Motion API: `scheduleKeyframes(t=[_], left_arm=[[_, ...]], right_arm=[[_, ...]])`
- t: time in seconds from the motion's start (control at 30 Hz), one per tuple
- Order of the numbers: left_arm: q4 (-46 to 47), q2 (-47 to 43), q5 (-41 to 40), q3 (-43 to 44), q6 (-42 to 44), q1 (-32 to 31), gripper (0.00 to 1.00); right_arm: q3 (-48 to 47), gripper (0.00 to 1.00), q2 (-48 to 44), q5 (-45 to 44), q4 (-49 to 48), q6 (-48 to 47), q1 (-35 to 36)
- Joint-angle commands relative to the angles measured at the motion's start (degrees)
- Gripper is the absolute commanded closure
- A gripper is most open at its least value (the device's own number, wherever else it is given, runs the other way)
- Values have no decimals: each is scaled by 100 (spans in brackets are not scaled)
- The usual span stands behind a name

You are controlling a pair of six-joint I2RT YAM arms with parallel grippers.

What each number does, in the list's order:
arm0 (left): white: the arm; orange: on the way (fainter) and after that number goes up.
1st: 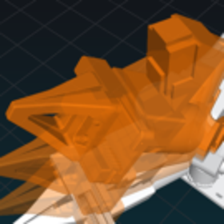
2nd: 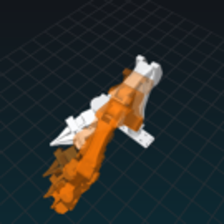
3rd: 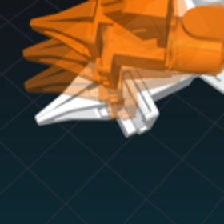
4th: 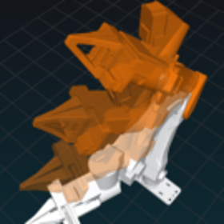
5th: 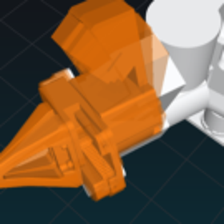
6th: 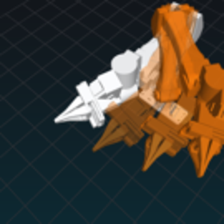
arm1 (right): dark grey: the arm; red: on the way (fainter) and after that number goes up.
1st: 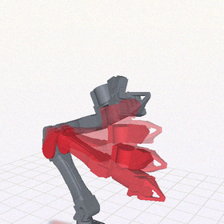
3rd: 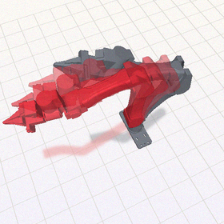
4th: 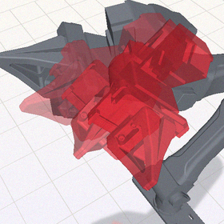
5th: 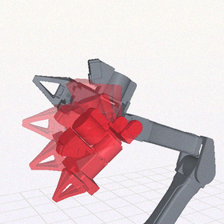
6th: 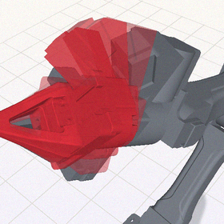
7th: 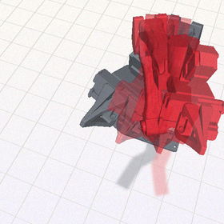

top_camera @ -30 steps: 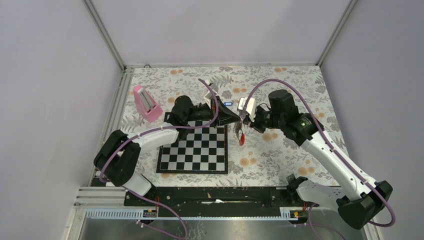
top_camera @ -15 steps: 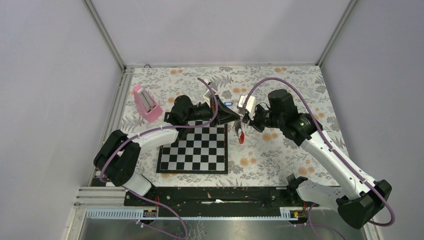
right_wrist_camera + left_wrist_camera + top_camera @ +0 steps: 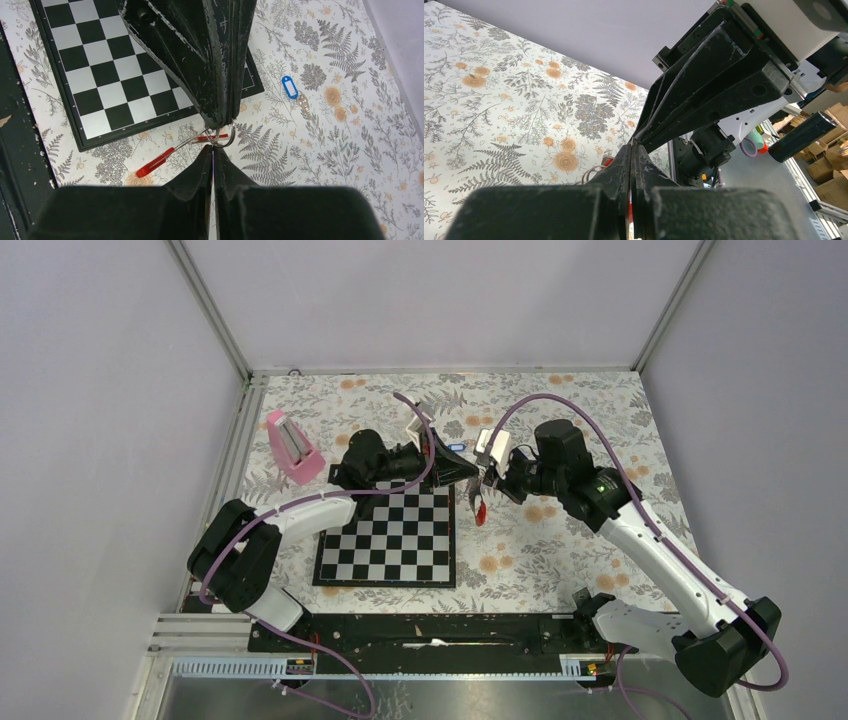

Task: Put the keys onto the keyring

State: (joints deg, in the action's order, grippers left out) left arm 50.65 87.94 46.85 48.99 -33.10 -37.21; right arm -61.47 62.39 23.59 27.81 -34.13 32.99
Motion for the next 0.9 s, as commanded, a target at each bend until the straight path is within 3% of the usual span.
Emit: scheduleKeyframes(t=[0.0,0.3,0.6,0.87], left_arm=[[406,-51,-344,31,-29,123,100],[432,-99,-72,27,60,166,100],[964,-133,748,-72,146,162,100],[1308,-119,1171,-136,177,146,100]], right_arm=[[73,90,-40,144,115,107,-5],[56,71,-214,186,120,160,-141],[-550,62,-292,281,215,406,-387],[-740,60,-34,1600,429,426,-465]])
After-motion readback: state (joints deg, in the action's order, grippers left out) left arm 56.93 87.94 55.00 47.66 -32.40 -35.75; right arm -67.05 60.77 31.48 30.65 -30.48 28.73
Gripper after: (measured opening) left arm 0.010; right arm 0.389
